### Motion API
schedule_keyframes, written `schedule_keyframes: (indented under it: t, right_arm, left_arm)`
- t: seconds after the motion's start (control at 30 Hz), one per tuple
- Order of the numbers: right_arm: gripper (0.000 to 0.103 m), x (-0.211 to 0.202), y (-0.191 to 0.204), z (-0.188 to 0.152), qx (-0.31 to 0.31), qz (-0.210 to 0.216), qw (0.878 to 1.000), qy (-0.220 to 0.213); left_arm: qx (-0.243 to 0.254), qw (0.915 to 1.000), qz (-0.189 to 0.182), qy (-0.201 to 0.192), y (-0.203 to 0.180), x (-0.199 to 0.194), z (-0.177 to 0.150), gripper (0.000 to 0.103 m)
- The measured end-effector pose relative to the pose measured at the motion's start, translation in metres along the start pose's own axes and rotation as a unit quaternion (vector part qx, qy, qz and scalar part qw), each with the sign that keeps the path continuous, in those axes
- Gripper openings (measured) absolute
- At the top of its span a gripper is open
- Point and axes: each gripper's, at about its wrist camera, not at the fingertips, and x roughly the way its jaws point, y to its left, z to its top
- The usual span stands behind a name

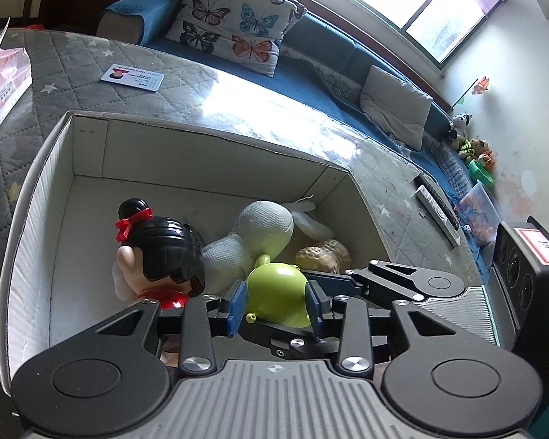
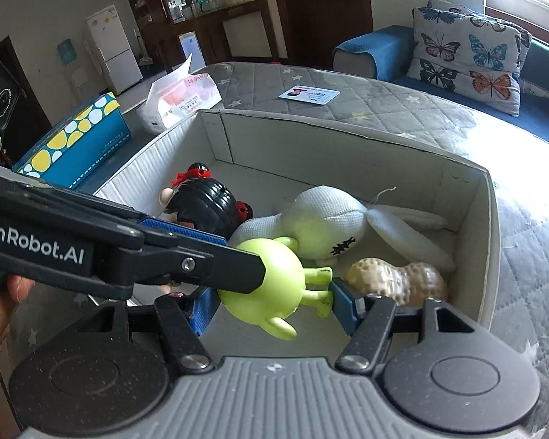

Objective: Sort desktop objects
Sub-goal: 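Lower the green toy into the box and open the left gripper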

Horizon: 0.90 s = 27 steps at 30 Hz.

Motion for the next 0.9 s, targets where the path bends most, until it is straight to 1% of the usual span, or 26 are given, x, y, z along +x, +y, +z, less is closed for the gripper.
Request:
schedule_keyframes:
  t: [0.23,0.6,0.77,0.9]
  right_arm:
    - [0.067,0.0,-0.001,0.001,0.002,0.001,1.0,0.0]
    - [0.069,-0.014,0.0,-0.003,0.008,0.008,1.0,-0.018]
    - [0.07,-0.032,0.006,-0.006,0.006,0.012,0.999,-0.04]
    - [0.074,-0.054,0.012,-0.013,0.003,0.005,0.998,-0.067]
  left_arm:
    - [0.002,1.0,0.002,0.0,0.0,-0.001,-0.001,0.038]
    - [0.003,0.9999,0.009,-0.003,-0.001,-0.004,-0.001,0.038]
    - [0.01,0.9998,0.008,-0.014,-0.009,-0.013,-0.002,0.038]
    - [0.02,0.9995,0.004,-0.024,-0.02,-0.024,-0.006,0.038]
